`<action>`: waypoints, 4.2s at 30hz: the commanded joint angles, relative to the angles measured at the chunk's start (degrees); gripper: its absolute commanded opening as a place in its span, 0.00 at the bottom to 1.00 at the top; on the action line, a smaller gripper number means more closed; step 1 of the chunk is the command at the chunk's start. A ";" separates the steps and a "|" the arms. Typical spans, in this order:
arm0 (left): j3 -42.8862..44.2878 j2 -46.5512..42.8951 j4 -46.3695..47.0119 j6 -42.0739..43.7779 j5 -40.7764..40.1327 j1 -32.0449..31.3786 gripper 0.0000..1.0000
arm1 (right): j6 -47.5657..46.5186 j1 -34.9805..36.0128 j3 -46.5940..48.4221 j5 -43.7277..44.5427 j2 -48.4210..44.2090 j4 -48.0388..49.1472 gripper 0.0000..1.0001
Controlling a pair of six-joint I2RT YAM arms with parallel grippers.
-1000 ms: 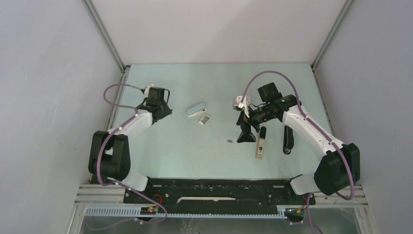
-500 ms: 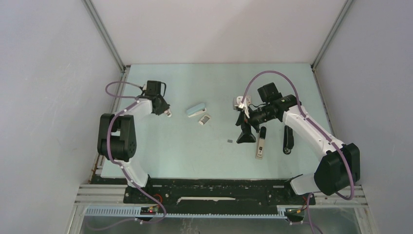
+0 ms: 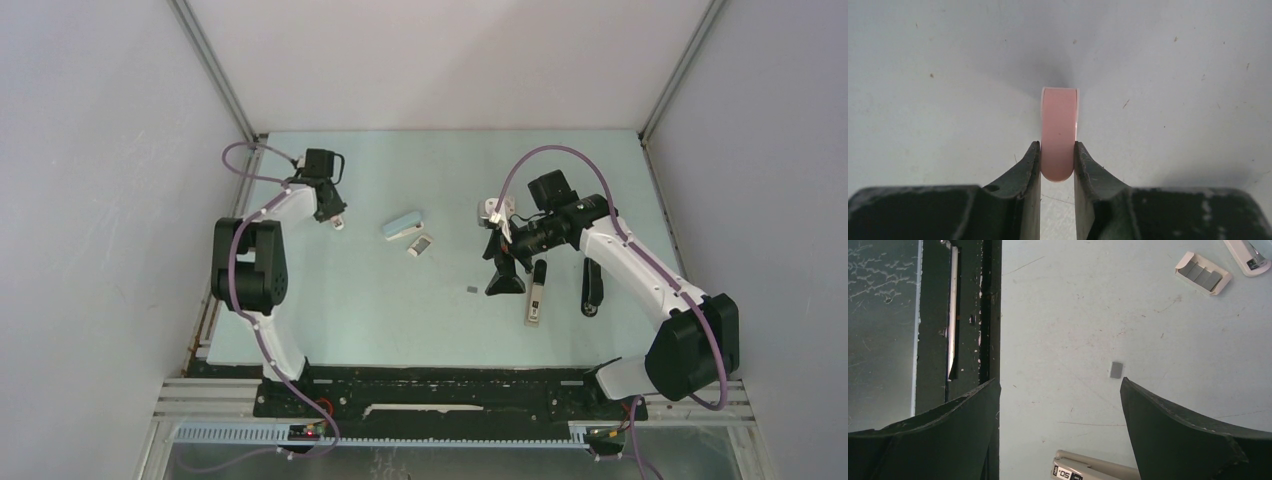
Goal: Unload the staples from the stapler
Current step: Place the stapler at the center of the board, then move the stapler to the center of the board.
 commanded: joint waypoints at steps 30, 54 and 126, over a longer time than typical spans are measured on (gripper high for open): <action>-41.24 -45.99 41.45 8.74 16.10 -0.34 1.00 | -2.41 0.13 0.04 -2.33 -1.83 -0.84 1.00; -49.55 -43.80 60.84 0.93 43.83 -2.49 1.00 | -4.16 0.27 0.06 -2.93 -1.03 -1.84 1.00; 1.49 -1.09 6.14 38.84 19.20 -18.10 0.72 | -5.39 -0.67 0.06 -2.03 0.46 -2.32 1.00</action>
